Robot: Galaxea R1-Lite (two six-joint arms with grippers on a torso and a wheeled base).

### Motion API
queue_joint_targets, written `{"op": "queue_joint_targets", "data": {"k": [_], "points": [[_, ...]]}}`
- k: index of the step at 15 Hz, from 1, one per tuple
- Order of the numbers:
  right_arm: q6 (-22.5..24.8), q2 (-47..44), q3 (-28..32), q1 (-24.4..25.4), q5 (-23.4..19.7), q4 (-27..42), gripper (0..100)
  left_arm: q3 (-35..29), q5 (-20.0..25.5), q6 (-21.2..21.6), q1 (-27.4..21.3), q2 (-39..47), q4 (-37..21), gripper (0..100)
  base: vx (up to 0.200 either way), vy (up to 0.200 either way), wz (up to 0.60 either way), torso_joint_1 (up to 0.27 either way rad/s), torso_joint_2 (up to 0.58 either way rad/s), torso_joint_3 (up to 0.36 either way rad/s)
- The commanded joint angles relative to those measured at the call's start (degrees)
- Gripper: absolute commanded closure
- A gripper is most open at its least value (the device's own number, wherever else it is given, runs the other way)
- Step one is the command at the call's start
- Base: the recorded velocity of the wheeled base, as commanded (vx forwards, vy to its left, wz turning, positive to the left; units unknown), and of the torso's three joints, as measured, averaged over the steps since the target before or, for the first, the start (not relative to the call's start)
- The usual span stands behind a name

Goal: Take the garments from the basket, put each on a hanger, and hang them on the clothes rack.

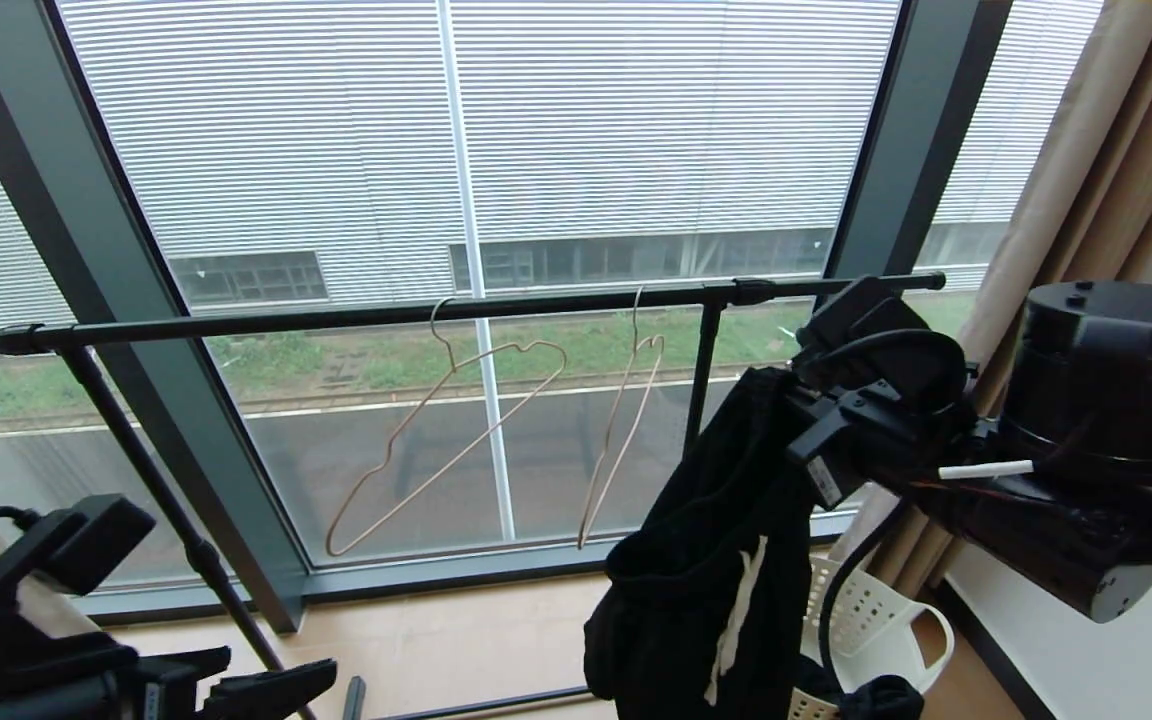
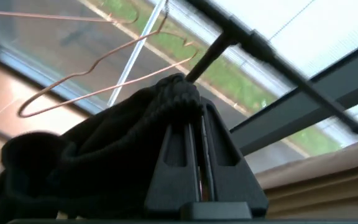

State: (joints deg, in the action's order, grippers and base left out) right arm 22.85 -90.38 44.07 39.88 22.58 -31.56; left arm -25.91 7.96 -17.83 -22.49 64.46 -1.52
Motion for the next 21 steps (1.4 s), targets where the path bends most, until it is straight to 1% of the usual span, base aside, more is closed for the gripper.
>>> {"op": "queue_joint_targets", "data": {"k": [1,2,3,5,7,9,10,14,16,19,21], "points": [[-10.1,-1.4,10.1,4.8,-0.1,18.4,100,-0.6,2.4,-1.3,-4.0,11.6,4.9,0,0.0,0.0,0.0,0.0,0.0,0.0],[-12.4,-1.5,12.0,6.0,-0.4,22.1,100,-0.7,3.6,-1.7,-4.4,12.4,5.0,0,0.0,0.0,0.0,0.0,0.0,0.0],[-16.2,-1.5,14.5,7.1,-4.5,26.2,100,-1.2,6.0,-1.9,-5.2,14.0,5.1,0,0.0,0.0,0.0,0.0,0.0,0.0],[-16.4,-1.3,14.6,7.1,-11.8,26.4,100,-1.6,6.6,-1.9,-7.6,16.9,6.9,0,0.0,0.0,0.0,0.0,0.0,0.0],[-16.5,-1.3,14.6,8.3,-14.4,26.3,100,-1.7,6.6,-2.4,-9.9,19.9,9.3,0,0.0,0.0,0.0,0.0,0.0,0.0],[-16.7,-1.3,14.4,9.3,-14.8,26.2,100,-1.9,6.5,-3.9,-12.0,22.9,12.6,0,0.0,0.0,0.0,0.0,0.0,0.0],[-16.7,-1.3,14.3,9.5,-14.8,26.2,100,-1.9,6.5,-3.9,-12.0,23.5,13.1,0,0.0,0.0,0.0,0.0,0.0,0.0],[-16.8,-0.7,14.6,10.2,-14.8,26.0,100,-1.8,6.5,-3.9,-13.3,25.9,13.6,0,0.0,0.0,0.0,0.0,0.0,0.0],[-17.1,-0.1,14.9,12.0,-14.8,25.9,100,-1.8,6.4,-3.9,-14.1,27.6,13.9,0,0.0,0.0,0.0,0.0,0.0,0.0],[-17.4,0.9,15.2,14.4,-14.8,25.9,100,-2.0,6.3,-4.0,-14.1,30.8,17.9,0,0.0,0.0,0.0,0.0,0.0,0.0],[-17.3,1.1,15.2,14.7,-14.8,25.9,100,-2.9,6.1,-4.1,-14.1,32.7,19.8,0,0.0,0.0,0.0,0.0,0.0,0.0]]}}
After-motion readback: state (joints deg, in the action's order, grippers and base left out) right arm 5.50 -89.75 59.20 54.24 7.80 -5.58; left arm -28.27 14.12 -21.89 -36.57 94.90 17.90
